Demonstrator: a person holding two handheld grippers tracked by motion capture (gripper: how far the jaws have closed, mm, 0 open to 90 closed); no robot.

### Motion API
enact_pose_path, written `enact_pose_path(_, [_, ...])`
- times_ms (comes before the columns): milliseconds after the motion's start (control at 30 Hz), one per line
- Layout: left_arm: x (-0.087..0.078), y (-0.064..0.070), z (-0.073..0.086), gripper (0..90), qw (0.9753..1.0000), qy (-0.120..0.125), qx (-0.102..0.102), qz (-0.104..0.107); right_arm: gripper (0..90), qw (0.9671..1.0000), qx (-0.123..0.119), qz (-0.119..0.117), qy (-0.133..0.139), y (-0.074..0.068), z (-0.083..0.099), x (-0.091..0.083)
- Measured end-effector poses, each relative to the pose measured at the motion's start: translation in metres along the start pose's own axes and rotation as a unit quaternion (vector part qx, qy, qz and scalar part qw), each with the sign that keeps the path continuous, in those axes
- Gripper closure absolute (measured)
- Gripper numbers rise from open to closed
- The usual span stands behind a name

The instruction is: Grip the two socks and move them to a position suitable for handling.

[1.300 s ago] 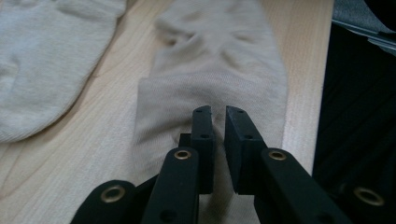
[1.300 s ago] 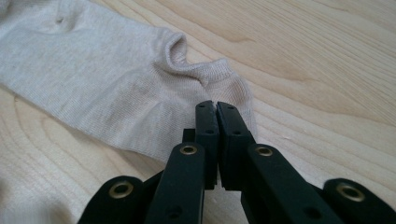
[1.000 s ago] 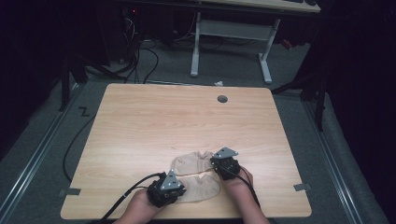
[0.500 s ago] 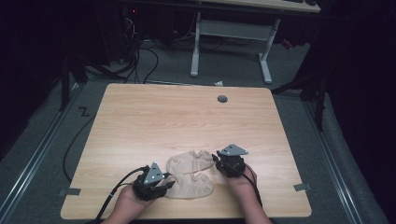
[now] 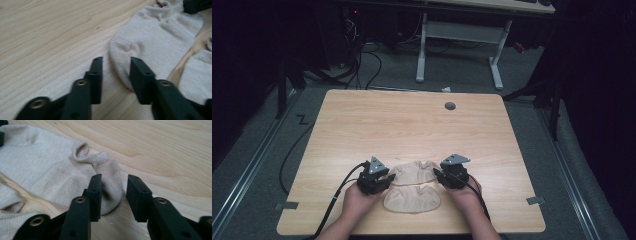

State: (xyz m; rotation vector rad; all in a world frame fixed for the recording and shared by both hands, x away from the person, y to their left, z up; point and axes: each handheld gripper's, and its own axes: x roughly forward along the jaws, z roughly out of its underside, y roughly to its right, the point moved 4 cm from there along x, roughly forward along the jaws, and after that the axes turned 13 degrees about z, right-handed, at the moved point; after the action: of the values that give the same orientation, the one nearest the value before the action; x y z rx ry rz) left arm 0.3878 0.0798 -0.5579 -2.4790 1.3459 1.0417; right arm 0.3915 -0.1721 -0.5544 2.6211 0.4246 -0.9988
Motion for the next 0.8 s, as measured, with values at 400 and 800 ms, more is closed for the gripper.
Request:
enact_pose_path(400, [-0.009, 0.007, -0.009, 86.6, 0.9993, 0.031, 0.021, -0.004, 84.7, 0.9994, -0.022, 0.007, 0.027, -0.004, -0.005, -0.011])
enact_pose_path(800, [-0.039, 0.027, -0.012, 86.6, 0.9977, 0.046, 0.047, 0.014, 84.6, 0.9962, -0.046, 0.009, 0.073, -0.011, 0.003, -0.052])
